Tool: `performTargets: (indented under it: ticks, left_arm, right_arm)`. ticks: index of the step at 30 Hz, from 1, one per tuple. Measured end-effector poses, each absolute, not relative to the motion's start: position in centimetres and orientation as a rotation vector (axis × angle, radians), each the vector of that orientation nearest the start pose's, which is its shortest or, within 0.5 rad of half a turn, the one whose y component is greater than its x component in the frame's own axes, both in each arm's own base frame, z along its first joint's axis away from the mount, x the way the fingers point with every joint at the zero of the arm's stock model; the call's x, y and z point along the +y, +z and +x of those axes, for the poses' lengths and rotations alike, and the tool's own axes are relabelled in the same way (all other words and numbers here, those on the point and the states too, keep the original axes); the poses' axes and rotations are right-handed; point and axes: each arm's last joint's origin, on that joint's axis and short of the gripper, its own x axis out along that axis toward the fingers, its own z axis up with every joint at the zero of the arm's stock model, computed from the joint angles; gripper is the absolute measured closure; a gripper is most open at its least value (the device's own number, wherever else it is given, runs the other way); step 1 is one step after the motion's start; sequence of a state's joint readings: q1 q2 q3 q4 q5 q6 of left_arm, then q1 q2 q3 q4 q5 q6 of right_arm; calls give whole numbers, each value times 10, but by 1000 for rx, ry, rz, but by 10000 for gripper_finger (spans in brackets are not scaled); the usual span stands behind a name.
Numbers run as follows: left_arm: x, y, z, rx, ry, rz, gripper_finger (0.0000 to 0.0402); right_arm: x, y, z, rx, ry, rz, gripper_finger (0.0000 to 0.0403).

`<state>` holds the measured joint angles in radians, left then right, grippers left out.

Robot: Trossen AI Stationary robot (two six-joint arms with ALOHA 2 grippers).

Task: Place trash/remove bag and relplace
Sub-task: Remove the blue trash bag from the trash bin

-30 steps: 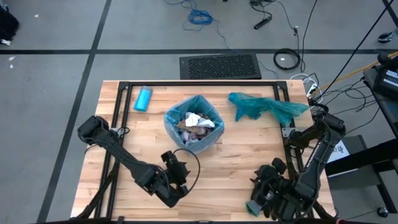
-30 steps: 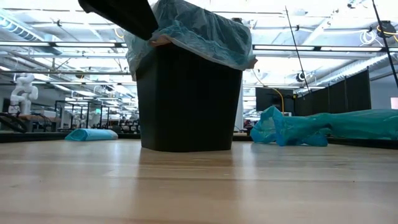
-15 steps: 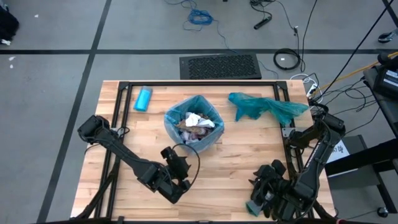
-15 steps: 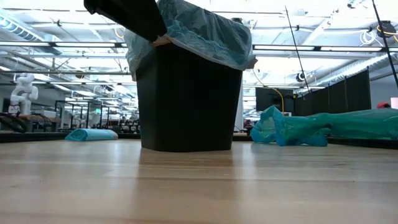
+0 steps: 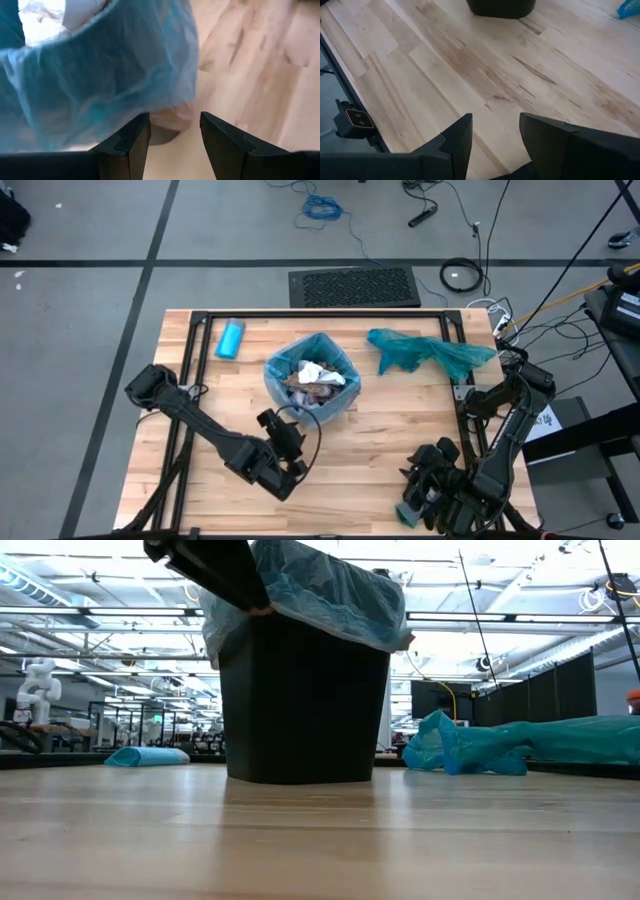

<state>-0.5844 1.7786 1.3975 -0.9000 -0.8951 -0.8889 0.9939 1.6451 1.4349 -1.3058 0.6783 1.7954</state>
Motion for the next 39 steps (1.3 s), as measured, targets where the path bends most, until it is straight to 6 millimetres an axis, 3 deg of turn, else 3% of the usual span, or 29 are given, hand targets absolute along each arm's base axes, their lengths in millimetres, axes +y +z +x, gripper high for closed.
performTargets:
  ticks: [10, 14, 19, 22, 31, 39]
  left_arm:
    - [-158, 239, 313, 786, 643, -22, 240]
    - [-154, 238, 316, 791, 654, -40, 290]
    - [-150, 238, 318, 796, 657, -58, 387]
    - [-154, 240, 319, 819, 624, -113, 394]
    - [-189, 289, 314, 737, 507, -166, 399]
    - [-185, 337, 302, 699, 573, -64, 400]
  right_arm:
    - [239, 284, 177, 795, -610, 510, 248]
    - [239, 284, 177, 796, -611, 508, 248]
    - [238, 284, 177, 798, -609, 500, 248]
    - [238, 284, 177, 801, -605, 489, 248]
    - [229, 284, 186, 818, -623, 426, 248]
    - [204, 284, 216, 844, -654, 337, 248]
